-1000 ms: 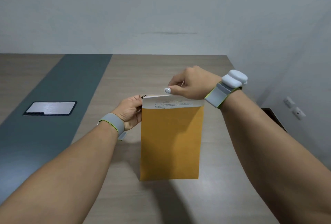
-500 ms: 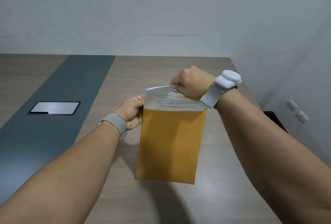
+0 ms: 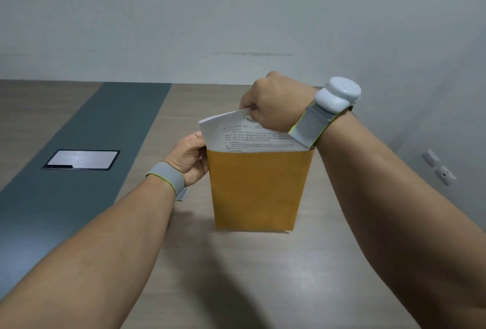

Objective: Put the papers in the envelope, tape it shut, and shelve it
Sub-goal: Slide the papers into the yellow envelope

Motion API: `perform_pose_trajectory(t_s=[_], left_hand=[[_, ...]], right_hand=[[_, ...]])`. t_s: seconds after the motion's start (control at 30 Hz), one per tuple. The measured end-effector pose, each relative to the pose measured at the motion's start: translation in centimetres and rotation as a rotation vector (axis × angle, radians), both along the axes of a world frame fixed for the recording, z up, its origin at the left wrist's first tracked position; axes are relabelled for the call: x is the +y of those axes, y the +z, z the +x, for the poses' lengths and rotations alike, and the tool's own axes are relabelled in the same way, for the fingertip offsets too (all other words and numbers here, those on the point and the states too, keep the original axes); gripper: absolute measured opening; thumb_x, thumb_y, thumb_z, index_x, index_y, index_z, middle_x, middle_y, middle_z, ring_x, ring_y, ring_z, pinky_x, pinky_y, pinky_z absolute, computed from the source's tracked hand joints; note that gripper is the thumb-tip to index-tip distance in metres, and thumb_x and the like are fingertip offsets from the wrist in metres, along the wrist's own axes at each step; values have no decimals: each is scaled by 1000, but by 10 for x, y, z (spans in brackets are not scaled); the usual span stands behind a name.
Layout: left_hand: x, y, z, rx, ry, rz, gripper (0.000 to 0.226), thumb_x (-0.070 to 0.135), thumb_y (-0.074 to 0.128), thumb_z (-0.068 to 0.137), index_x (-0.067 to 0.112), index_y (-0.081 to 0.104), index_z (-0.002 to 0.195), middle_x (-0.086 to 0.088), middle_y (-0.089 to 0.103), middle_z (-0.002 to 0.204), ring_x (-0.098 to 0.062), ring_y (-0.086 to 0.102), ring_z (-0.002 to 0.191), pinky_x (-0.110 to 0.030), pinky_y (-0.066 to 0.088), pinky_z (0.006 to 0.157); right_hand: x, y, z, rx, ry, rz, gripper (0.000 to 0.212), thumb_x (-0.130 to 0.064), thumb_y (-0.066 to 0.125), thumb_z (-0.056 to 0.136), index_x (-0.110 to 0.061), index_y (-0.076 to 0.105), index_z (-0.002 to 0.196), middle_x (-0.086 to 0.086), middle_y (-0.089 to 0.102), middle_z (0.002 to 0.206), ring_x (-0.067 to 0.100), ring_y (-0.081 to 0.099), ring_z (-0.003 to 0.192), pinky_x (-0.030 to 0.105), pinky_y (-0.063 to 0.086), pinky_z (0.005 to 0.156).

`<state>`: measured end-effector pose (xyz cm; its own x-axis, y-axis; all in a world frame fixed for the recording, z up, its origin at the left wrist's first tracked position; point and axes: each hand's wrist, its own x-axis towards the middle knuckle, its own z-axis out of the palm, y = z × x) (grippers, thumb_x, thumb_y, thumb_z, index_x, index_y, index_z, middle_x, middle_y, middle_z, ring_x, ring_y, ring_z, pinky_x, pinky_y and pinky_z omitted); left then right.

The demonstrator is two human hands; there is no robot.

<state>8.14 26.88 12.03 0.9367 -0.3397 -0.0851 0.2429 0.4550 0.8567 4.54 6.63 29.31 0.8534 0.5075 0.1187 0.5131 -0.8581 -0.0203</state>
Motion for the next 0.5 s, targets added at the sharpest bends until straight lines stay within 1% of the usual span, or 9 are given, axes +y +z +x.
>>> perform_pose_trajectory(t_s=[0.07, 0.13, 0.2, 0.23, 0.27, 0.33, 0.37, 0.43, 0.5], left_hand=[[0, -1, -2, -8, -7, -22, 23, 0, 59, 83, 11, 80, 88, -6, 76, 76, -17, 73, 68, -25, 62, 63], [1, -5, -4, 6, -6, -15, 21, 1, 62, 82, 9, 80, 88, -7, 77, 77, -18, 73, 70, -25, 61, 65], [2, -8, -4, 28, -11, -1, 15, 1, 63, 82, 4, 75, 90, -9, 74, 78, -19, 71, 72, -26, 60, 67], [1, -8, -3, 42, -11, -6, 15, 1, 63, 82, 1, 71, 95, -11, 71, 80, -21, 69, 73, -25, 59, 67], [1, -10, -2, 52, 0, -5, 23, 2, 64, 82, -3, 66, 105, -13, 68, 83, -22, 66, 75, -25, 59, 68], [2, -10, 0, 70, 4, -14, 42, 2, 64, 83, -2, 56, 124, -15, 61, 88, -23, 62, 77, -25, 58, 67], [2, -9, 0, 67, 3, -22, 46, 2, 64, 83, 0, 52, 128, -15, 59, 88, -23, 61, 77, -25, 58, 67], [2, -8, 1, 59, 3, -20, 46, 3, 64, 83, 1, 51, 127, -14, 62, 85, -22, 63, 75, -24, 58, 66], [3, -8, 2, 60, 9, -20, 39, 7, 63, 86, -1, 55, 124, -11, 66, 83, -20, 64, 74, -25, 58, 67]], right_hand=[[5, -10, -5, 55, 5, -22, 23, -13, 55, 89, -19, 76, 97, 11, 72, 87, 30, 59, 83, 40, 56, 73], [6, -22, -6, 131, -29, -34, 22, -11, 56, 86, -19, 76, 91, 11, 71, 82, 35, 64, 83, 39, 57, 69], [8, -35, -6, 189, -60, -65, 20, -9, 55, 86, -19, 73, 86, 8, 62, 71, 37, 63, 85, 34, 50, 61], [9, -40, -5, 202, -71, -82, 19, -9, 54, 87, -18, 71, 85, 5, 55, 66, 37, 62, 87, 31, 44, 58], [10, -44, -5, 206, -78, -93, 17, -10, 53, 88, -16, 69, 85, 4, 50, 65, 37, 61, 90, 30, 40, 57], [10, -46, -4, 214, -82, -80, 17, -14, 54, 91, -16, 70, 94, 6, 55, 74, 35, 61, 93, 31, 42, 61], [8, -46, -3, 219, -84, -61, 18, -16, 54, 92, -18, 71, 98, 8, 59, 81, 34, 61, 93, 32, 46, 65], [5, -47, -2, 204, -90, -28, 18, -18, 54, 93, -20, 71, 98, 10, 64, 88, 33, 62, 88, 34, 52, 70], [6, -50, -3, 186, -97, -43, 20, -13, 52, 92, -17, 72, 93, 10, 61, 79, 32, 60, 78, 31, 48, 61]])
